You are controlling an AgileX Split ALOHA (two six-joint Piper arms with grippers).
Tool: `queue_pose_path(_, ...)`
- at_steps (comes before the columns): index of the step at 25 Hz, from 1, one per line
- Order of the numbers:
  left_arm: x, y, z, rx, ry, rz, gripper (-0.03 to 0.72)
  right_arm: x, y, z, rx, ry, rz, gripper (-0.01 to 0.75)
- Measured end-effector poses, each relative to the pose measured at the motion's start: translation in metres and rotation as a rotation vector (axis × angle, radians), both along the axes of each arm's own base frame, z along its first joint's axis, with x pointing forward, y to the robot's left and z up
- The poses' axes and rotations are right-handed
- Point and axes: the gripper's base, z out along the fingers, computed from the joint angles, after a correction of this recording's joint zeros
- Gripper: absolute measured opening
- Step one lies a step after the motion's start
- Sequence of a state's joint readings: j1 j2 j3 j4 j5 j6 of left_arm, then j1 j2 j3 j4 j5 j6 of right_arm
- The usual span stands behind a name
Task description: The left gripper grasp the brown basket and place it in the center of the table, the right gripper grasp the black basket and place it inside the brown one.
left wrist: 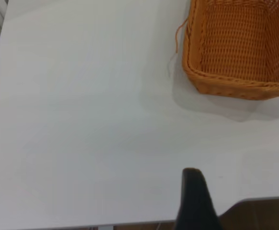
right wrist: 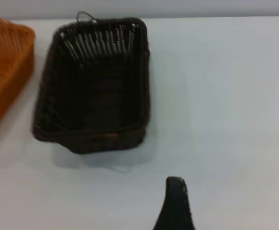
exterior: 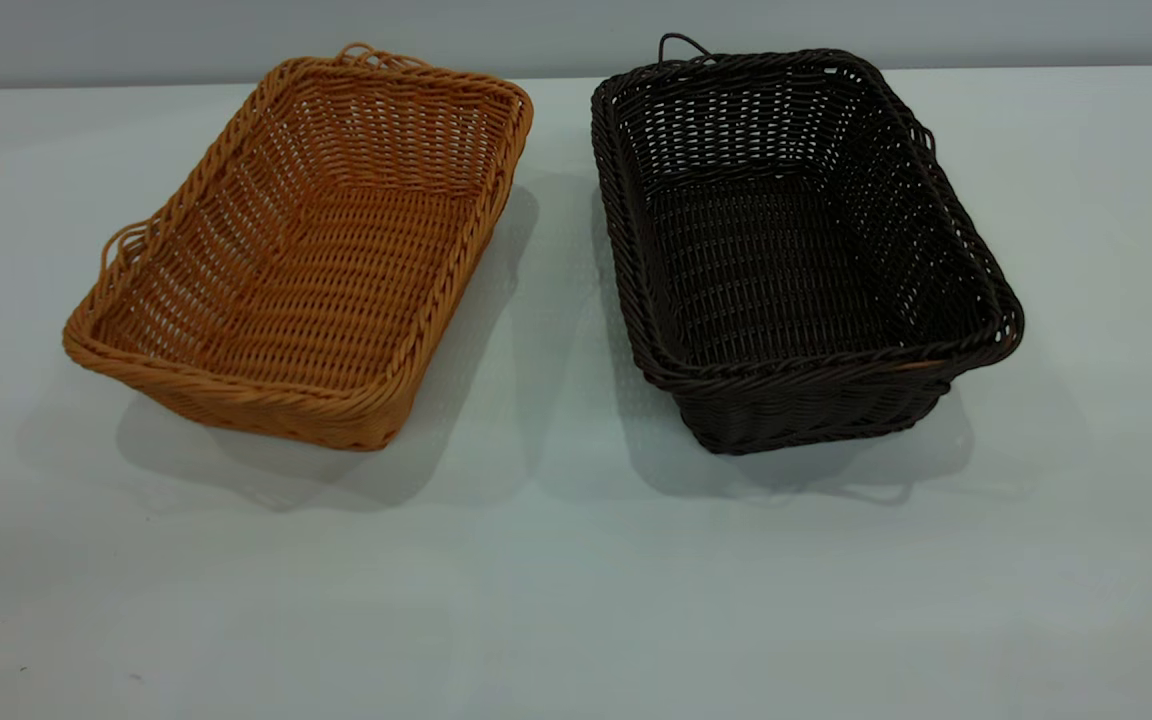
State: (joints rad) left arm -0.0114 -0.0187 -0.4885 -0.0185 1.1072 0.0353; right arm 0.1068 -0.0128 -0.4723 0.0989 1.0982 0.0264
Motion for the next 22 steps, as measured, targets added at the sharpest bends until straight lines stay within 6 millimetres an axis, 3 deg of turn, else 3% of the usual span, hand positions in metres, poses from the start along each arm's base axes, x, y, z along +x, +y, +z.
queue_pose_path(3, 0.004, -0.002, 0.009, -0.025, 0.016, -0.014, 0.477, 0.009, 0.009, 0.004, 0.088, 0.036, 0.053, 0.562)
queue_pose_path(6, 0.021, -0.003, 0.024, -0.004, 0.067, -0.035, 0.519, 0.029, 0.02, 0.007, 0.124, 0.118, 0.132, 0.617)
queue_pose_path(13, 0.106, -0.004, 0.043, 0.02, 0.078, -0.058, 0.552, 0.102, 0.05, -0.001, 0.265, 0.358, 0.339, 0.629)
queue_pose_path(18, 0.162, -0.004, 0.045, 0.029, 0.062, -0.056, 0.552, 0.161, 0.066, -0.041, 0.299, 0.515, 0.376, 0.626)
queue_pose_path(22, 0.202, -0.004, 0.041, 0.053, 0.12, -0.075, 0.554, 0.19, 0.089, -0.079, 0.348, 0.719, 0.359, 0.618)
